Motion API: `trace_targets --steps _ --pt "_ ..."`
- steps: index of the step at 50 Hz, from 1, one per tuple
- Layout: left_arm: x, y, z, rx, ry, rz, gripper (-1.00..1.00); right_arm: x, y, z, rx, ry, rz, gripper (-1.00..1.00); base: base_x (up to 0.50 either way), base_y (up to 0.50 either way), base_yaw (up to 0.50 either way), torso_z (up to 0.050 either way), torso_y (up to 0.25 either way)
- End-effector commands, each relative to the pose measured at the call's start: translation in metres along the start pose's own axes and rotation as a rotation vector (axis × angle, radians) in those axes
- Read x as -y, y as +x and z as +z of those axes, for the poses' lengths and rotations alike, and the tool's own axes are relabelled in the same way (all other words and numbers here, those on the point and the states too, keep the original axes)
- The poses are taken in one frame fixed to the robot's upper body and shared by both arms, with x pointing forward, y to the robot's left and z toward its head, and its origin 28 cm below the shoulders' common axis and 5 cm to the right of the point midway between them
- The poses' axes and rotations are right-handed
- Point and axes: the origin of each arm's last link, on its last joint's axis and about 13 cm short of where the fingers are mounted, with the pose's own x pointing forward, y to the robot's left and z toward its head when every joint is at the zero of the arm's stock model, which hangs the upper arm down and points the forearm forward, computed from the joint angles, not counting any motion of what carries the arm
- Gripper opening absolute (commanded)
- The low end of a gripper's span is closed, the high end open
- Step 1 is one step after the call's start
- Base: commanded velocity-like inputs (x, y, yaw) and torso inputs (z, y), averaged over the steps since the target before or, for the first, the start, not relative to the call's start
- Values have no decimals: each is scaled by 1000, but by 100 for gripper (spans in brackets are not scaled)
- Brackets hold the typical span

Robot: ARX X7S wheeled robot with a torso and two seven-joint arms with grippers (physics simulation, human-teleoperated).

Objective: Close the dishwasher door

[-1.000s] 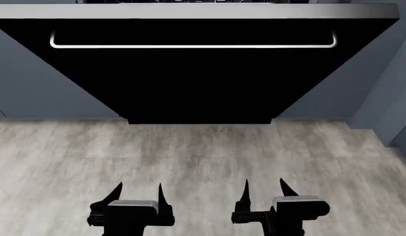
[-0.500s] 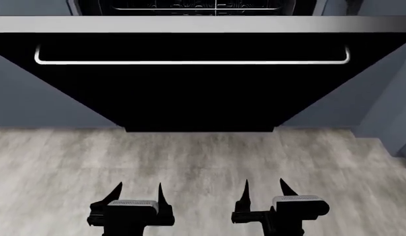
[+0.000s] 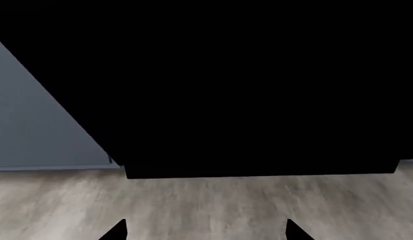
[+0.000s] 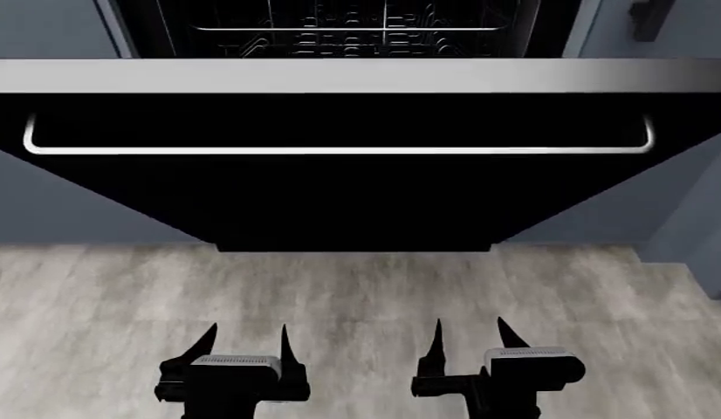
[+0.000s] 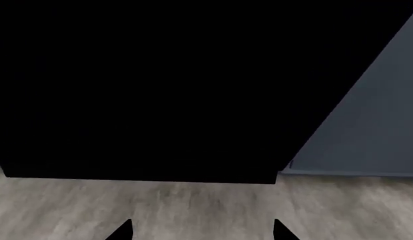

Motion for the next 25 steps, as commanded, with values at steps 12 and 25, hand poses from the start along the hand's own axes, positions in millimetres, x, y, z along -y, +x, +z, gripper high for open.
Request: trace_targets --steps 12,25 --pt "0 0 0 0 -1 1 100 0 0 1 1 1 -1 100 164 0 0 0 0" --pt "0 0 0 1 -1 0 100 0 -1 1 2 0 0 100 162 0 0 0 0"
